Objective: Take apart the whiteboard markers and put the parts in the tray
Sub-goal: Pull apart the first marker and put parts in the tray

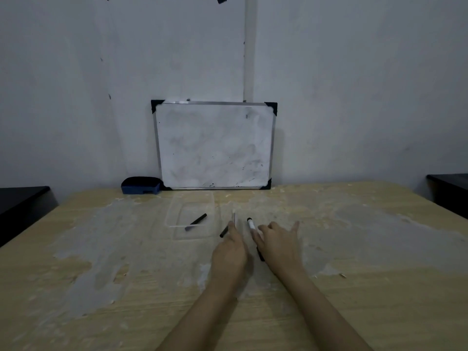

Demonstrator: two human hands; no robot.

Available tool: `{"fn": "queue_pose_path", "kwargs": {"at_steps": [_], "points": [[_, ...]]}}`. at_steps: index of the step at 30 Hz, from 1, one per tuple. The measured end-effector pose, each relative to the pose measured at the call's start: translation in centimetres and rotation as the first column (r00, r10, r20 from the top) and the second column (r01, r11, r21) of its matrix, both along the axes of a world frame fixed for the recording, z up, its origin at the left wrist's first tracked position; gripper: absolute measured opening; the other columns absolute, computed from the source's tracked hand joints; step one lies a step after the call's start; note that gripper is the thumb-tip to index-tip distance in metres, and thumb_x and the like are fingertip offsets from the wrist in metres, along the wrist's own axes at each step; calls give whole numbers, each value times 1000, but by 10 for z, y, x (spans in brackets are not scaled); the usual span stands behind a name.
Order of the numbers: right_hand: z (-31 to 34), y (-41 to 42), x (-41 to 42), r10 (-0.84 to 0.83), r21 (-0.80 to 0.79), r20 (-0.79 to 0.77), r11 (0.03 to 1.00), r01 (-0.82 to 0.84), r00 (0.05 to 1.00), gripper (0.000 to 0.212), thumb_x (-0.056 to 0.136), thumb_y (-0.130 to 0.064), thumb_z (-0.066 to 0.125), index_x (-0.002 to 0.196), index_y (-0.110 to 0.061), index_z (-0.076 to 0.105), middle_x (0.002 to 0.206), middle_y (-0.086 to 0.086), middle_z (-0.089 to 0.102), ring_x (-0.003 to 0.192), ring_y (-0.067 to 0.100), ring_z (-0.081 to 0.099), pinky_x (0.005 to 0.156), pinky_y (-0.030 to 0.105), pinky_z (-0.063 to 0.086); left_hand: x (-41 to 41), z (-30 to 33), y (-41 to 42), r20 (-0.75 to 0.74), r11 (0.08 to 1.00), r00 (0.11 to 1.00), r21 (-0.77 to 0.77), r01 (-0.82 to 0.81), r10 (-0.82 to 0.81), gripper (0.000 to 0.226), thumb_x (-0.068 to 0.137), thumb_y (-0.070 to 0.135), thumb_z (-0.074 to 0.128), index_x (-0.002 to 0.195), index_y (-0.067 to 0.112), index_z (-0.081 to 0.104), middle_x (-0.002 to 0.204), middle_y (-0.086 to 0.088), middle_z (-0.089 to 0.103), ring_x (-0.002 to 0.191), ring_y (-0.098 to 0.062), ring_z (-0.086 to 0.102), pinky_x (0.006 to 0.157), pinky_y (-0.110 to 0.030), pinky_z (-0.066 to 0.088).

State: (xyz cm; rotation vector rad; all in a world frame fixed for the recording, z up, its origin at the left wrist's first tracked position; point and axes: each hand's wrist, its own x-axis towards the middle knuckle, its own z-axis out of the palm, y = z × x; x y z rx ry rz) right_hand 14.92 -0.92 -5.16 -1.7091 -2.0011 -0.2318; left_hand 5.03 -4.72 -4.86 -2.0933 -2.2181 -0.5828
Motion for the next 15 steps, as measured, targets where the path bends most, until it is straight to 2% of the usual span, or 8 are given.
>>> {"fn": "queue_pose_path", "kwargs": {"at_steps": [1,3,4,7,9,11,13,15], "points": [[2,0,-1,4,-25,-109,1000,-7,994,36,96,-42,41,113,-20,63,110,9,64,103,26,60,110,59,-2,0,3,-1,90,999,996,37,-14,10,56,97,16,28,145,-2,4,126,-15,56,105,-26,60,80,-30,46],[9,0,-5,78,-35,-342,995,-96,936,36,95,-40,43,116,-17,61,119,9,60,118,26,46,110,50,19,2,10,-7,274,991,961,130,-8,-28,53,97,17,29,144,2,11,126,-18,57,107,-29,59,85,-33,47],[14,-2,-9,157,-27,-460,981,-190,874,35,94,-36,46,116,-13,60,118,10,61,116,25,45,104,38,32,3,14,-11,330,985,941,173,18,-75,51,97,19,29,144,4,14,126,-18,58,107,-30,60,85,-34,47],[23,-9,-20,306,41,-695,920,-389,650,26,95,-21,48,108,-3,62,96,4,64,87,5,57,72,6,42,2,8,-10,322,944,911,284,166,-257,51,99,23,28,145,7,11,131,-17,55,107,-27,59,82,-30,47],[27,-10,-21,268,35,-803,912,-408,533,17,95,-13,49,106,-4,59,91,3,62,78,5,58,65,7,45,0,4,-7,416,931,858,322,172,-303,53,98,25,30,145,12,11,130,-13,55,107,-23,59,77,-23,43],[29,-9,-17,229,17,-850,912,-410,474,10,96,-10,46,103,-10,53,90,3,61,84,15,59,64,12,48,-3,1,-3,573,934,764,338,111,-298,57,96,29,38,145,17,12,127,-5,52,111,-21,55,84,-22,41],[27,-4,-8,248,32,-798,928,-372,550,13,96,-8,43,105,-12,51,90,6,61,90,23,58,70,24,48,-9,0,0,683,934,666,354,56,-299,60,94,35,40,144,23,12,118,0,49,108,-19,53,87,-21,43],[22,1,2,284,56,-578,949,-310,765,22,97,-11,40,113,-10,55,90,8,60,96,30,53,82,40,44,-15,2,2,764,921,555,390,10,-329,53,95,33,38,142,24,16,102,4,50,94,-12,55,78,-6,43]]}}
